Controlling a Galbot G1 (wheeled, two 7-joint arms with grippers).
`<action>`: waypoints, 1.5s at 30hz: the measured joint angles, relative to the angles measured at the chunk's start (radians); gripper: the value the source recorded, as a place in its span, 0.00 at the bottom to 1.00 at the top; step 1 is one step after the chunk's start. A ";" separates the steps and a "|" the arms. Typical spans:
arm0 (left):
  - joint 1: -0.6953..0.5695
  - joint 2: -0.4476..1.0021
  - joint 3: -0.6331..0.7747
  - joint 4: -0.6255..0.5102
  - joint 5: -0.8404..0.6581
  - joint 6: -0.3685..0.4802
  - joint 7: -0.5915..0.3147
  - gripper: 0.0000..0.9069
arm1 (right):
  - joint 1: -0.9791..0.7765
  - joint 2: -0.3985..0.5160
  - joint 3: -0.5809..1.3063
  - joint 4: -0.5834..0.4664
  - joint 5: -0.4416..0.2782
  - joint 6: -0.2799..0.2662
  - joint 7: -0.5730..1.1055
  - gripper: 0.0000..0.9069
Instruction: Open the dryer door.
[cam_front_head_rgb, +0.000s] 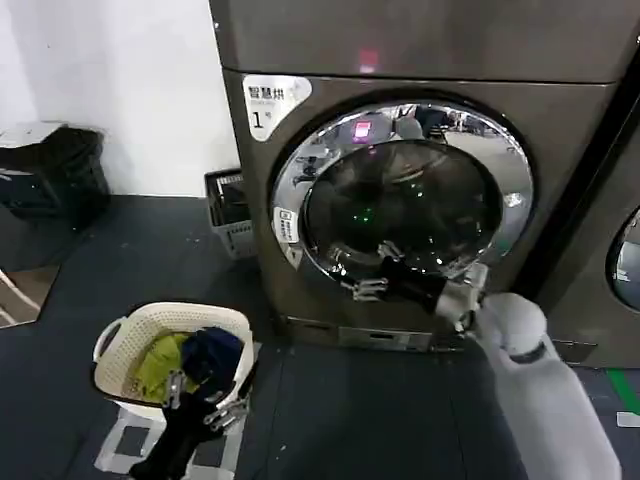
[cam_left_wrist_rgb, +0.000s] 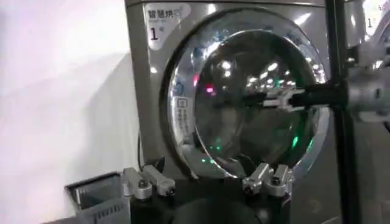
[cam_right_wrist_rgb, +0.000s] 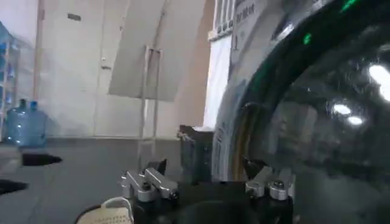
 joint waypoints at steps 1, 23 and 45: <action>0.000 0.000 0.000 0.001 0.006 0.004 -0.002 1.00 | 0.014 0.008 -0.011 -0.015 -0.003 0.005 0.006 1.00; -0.009 -0.005 0.002 -0.005 0.017 0.078 -0.005 1.00 | 0.199 0.110 -0.137 -0.241 -0.033 0.034 0.030 1.00; -0.132 0.079 -0.094 0.088 -0.238 0.061 -0.014 1.00 | 0.120 -0.008 -0.112 -0.101 0.071 -0.032 -0.214 1.00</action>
